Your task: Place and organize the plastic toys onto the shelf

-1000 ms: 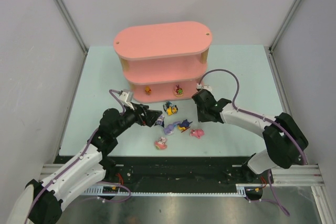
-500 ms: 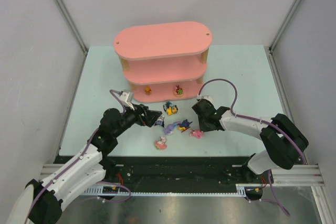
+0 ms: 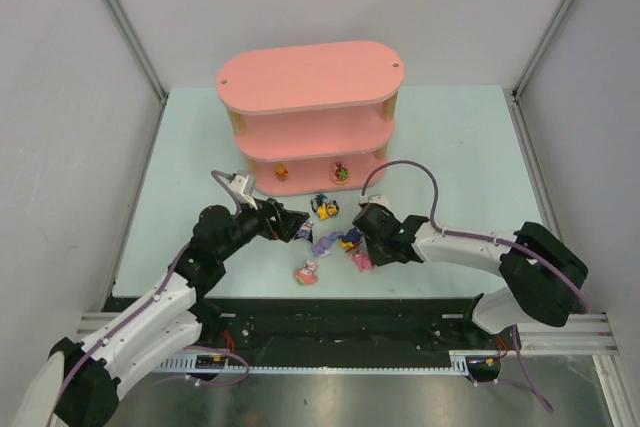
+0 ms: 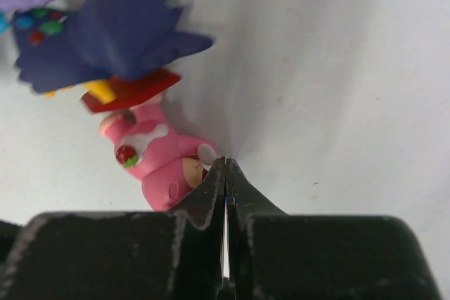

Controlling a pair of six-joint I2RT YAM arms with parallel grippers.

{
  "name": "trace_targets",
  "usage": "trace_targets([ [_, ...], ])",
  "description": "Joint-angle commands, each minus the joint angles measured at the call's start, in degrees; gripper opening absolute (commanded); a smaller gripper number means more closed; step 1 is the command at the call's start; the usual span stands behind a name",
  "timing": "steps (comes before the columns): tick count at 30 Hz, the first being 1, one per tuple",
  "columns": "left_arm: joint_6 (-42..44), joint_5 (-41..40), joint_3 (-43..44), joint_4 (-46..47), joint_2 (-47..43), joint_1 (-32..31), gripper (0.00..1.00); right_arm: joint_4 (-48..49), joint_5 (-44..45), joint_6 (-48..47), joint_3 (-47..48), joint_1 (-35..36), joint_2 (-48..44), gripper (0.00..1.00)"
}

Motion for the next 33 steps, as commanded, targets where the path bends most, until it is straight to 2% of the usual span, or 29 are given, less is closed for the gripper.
trace_targets([
  [1,0.3,0.4,0.3,2.1,-0.3,0.2,1.0,0.0,-0.4,3.3,-0.1,4.0,-1.7,0.0],
  [5,0.1,0.4,0.2,2.0,-0.4,0.2,1.0,1.4,-1.1,5.0,-0.2,9.0,-0.8,0.0],
  [9,0.0,0.4,0.0,1.6,-1.0,0.2,1.0,1.2,0.1,6.6,-0.2,10.5,-1.0,0.0],
  [15,0.0,0.4,0.2,1.4,-1.0,0.2,1.0,-1.4,7.8,7.1,-0.2,11.6,-6.8,0.02],
  [17,0.0,0.6,0.4,1.4,-1.0,0.2,1.0,-1.2,10.4,6.8,-0.2,13.1,-9.5,0.06],
  [21,0.5,0.7,1.1,0.8,-1.0,0.2,1.0,0.4,11.4,6.0,-0.1,15.3,-12.1,0.39],
  [24,0.6,0.7,1.3,0.5,-1.0,0.2,1.0,2.4,10.4,5.1,-0.2,16.3,-12.2,0.48],
  [33,0.7,0.7,1.3,0.2,-1.2,0.2,1.0,3.5,11.3,10.3,-0.1,16.8,-8.5,0.53],
])
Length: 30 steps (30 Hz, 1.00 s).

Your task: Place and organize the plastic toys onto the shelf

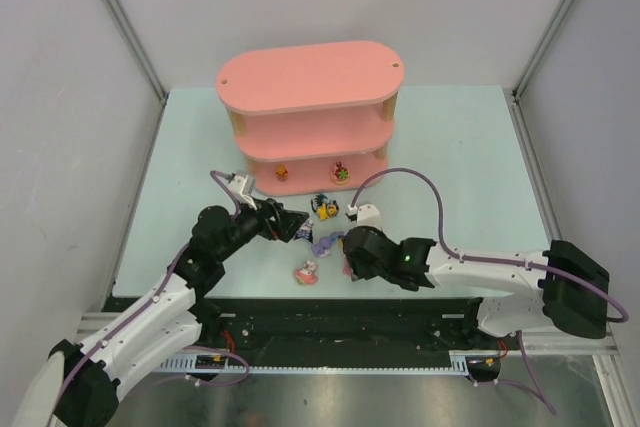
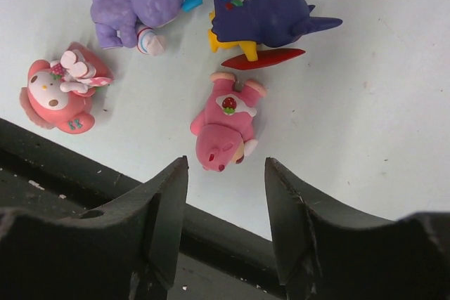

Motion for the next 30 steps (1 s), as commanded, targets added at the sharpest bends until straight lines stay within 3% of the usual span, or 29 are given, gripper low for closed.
trace_targets([
  [1,0.7,0.7,1.4,0.3,-0.5,0.2,1.0,2.0,2.3,3.7,0.3,0.5,1.9,0.53],
  [14,0.5,0.7,1.0,0.4,-0.9,0.3,1.0,3.8,5.5,7.3,0.3,3.0,7.5,0.52],
  [22,0.5,0.6,0.7,0.5,-1.2,0.2,1.0,4.1,18.1,12.2,0.3,8.5,9.1,0.52],
  [30,0.4,0.6,0.4,-0.2,-2.4,0.2,1.0,5.5,22.1,14.9,0.2,9.8,11.7,0.52],
])
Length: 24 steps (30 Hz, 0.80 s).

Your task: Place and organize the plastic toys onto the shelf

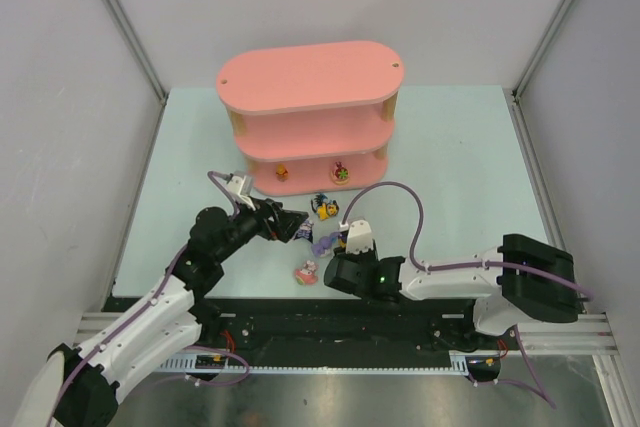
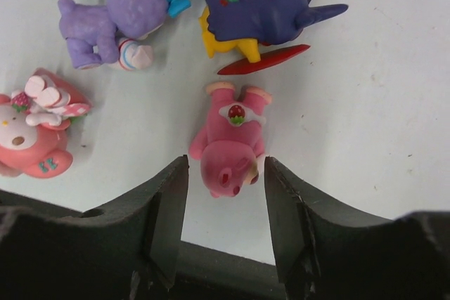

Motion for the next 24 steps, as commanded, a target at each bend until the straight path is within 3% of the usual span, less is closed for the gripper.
trace_targets([
  [1,0.4,0.4,0.4,-0.1,-1.3,0.2,1.0,2.2,6.0,3.1,0.1,0.4,1.4,0.52],
  [11,0.6,0.4,0.4,-0.2,-1.6,0.2,1.0,3.8,4.8,3.1,-0.6,0.0,2.3,0.46],
  [24,0.4,0.5,-0.2,-0.3,-2.3,0.2,1.0,2.6,4.8,4.6,-1.5,-0.2,2.7,0.47],
])
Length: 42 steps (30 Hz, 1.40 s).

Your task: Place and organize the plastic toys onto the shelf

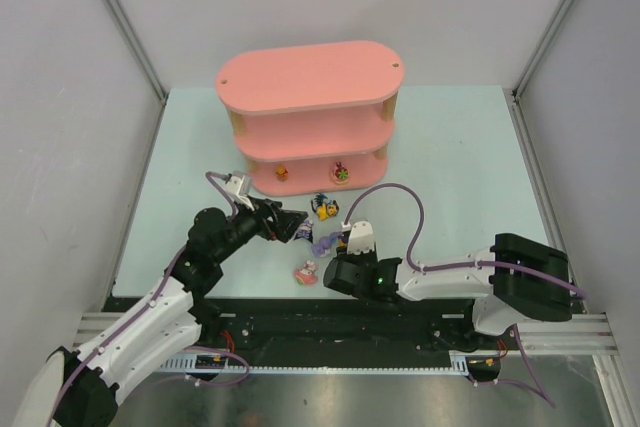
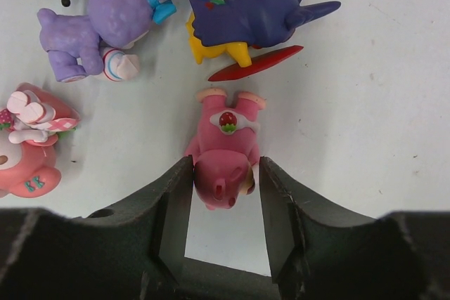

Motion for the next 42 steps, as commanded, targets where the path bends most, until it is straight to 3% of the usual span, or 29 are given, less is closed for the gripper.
trace_targets([
  [1,0.5,0.6,-0.1,-0.1,-1.2,0.2,1.0,0.6,2.1,1.5,-0.5,-0.2,0.8,0.46],
  [7,0.6,0.6,0.1,-0.3,-1.1,0.2,1.0,0.7,1.7,1.5,-0.6,-0.5,1.5,0.44],
  [10,0.6,0.6,0.2,-0.3,-1.2,0.2,1.0,0.5,1.8,1.5,-0.7,-0.6,1.5,0.37],
  [19,0.6,0.5,0.4,-0.2,-0.9,0.2,1.0,-2.7,3.6,0.5,-0.6,-0.5,-2.4,0.0],
  [26,0.5,0.0,0.4,-0.2,-0.9,0.2,1.0,-0.8,0.5,-10.8,-0.6,-2.1,-11.5,0.0],
  [34,0.1,-6.3,-0.3,-3.2,-2.8,0.3,1.0,3.4,-9.6,-22.2,1.7,-17.5,-24.9,0.0],
  [36,-0.1,-6.3,-0.7,-3.2,-3.1,0.2,1.0,3.3,-12.1,-25.5,6.1,-23.1,-24.7,0.0],
  [42,-0.3,-5.9,-1.1,-2.7,-2.8,0.2,1.0,1.4,-18.9,-33.7,21.3,-31.3,-16.5,0.0],
])
